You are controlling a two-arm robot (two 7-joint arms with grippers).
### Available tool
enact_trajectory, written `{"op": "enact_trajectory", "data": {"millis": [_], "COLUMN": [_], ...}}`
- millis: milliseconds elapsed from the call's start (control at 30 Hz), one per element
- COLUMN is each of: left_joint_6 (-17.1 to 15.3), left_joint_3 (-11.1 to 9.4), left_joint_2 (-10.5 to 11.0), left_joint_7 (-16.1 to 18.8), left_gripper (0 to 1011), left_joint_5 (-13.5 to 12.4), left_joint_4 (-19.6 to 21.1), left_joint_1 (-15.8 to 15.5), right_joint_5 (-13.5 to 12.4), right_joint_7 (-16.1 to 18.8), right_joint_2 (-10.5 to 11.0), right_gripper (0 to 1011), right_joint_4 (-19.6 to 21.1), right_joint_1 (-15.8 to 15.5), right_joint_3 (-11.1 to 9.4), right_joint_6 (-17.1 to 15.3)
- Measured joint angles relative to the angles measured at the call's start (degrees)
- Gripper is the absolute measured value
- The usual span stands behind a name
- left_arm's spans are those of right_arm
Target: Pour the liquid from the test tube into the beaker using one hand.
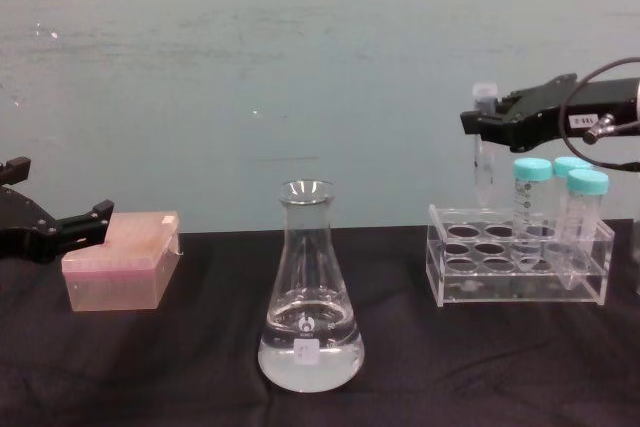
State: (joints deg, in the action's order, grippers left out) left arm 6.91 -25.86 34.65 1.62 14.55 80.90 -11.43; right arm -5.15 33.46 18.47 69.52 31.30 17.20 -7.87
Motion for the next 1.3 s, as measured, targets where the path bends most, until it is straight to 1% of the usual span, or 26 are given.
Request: {"op": "enact_trajectory", "data": {"millis": [133,433,533,700,733,900,1000,1300], "left_joint_6": [0.0,0.0,0.0,0.0,0.0,0.0,0.0,0.0], "left_joint_3": [0.0,0.0,0.0,0.0,0.0,0.0,0.0,0.0], "left_joint_2": [0.0,0.0,-0.01,0.0,0.0,0.0,0.0,0.0], "left_joint_7": [0.0,0.0,0.0,0.0,0.01,0.0,0.0,0.0], "left_gripper": [1000,1000,1000,1000,1000,1000,1000,1000], "left_joint_5": [0.0,0.0,0.0,0.0,0.0,0.0,0.0,0.0], "left_joint_4": [0.0,0.0,0.0,0.0,0.0,0.0,0.0,0.0], "left_joint_1": [0.0,0.0,0.0,0.0,0.0,0.0,0.0,0.0], "right_joint_5": [-2.08,-4.13,-4.67,-5.32,-5.32,-5.43,-5.43,-6.12], "right_joint_7": [1.5,2.25,2.39,2.56,2.56,2.44,2.29,2.24], "right_joint_2": [0.17,0.62,0.69,0.52,0.52,0.14,0.01,-0.34], "right_gripper": [199,199,199,199,199,199,199,199], "right_joint_4": [-1.0,-1.19,-1.75,-4.41,-4.41,-8.3,-9.77,-12.19], "right_joint_1": [0.56,0.93,1.25,2.45,2.45,4.46,5.26,6.74], "right_joint_3": [0.08,0.83,1.2,2.01,2.01,3.24,3.82,5.36], "right_joint_6": [-1.44,-1.91,-1.54,-0.43,-0.43,1.47,2.19,3.33]}}
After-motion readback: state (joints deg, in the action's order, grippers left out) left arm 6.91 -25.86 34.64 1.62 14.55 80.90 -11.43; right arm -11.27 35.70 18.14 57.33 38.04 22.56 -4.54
